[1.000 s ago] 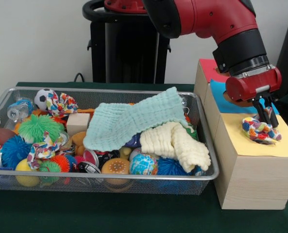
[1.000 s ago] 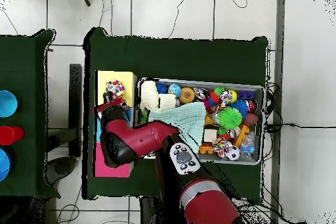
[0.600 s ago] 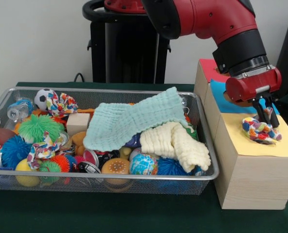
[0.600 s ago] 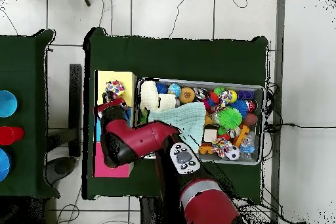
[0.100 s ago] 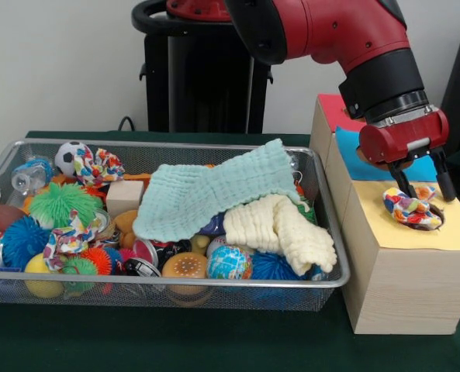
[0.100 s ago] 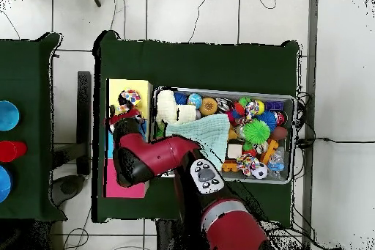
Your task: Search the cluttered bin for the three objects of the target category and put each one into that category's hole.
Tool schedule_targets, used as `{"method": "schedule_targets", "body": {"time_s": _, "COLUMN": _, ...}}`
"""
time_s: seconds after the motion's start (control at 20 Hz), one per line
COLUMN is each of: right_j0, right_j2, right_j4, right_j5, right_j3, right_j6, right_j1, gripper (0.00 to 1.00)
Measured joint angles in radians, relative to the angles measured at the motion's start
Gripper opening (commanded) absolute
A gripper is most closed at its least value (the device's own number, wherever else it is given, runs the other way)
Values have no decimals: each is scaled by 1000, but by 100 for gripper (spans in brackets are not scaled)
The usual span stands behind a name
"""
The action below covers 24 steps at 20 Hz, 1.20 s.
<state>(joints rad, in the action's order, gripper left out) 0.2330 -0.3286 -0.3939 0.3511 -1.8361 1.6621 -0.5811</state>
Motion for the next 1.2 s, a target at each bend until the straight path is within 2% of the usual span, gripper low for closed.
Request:
{"method": "schedule_targets", "body": {"time_s": 0.5, "right_j0": 10, "right_j2": -13, "right_j4": 4, "right_j5": 1, "right_j3": -2, "right_j6": 0, "right_j1": 2, "gripper": 100}}
{"method": "schedule_targets", "body": {"time_s": 0.75, "right_j0": 31, "right_j2": -44, "right_j4": 30, "right_j5": 1, "right_j3": -5, "right_j6": 0, "right_j1": 1, "gripper": 100}}
{"method": "schedule_targets", "body": {"time_s": 1.2, "right_j0": 25, "right_j2": -45, "right_j4": 54, "right_j5": 5, "right_j3": -5, "right_j6": 0, "right_j1": -7, "gripper": 100}}
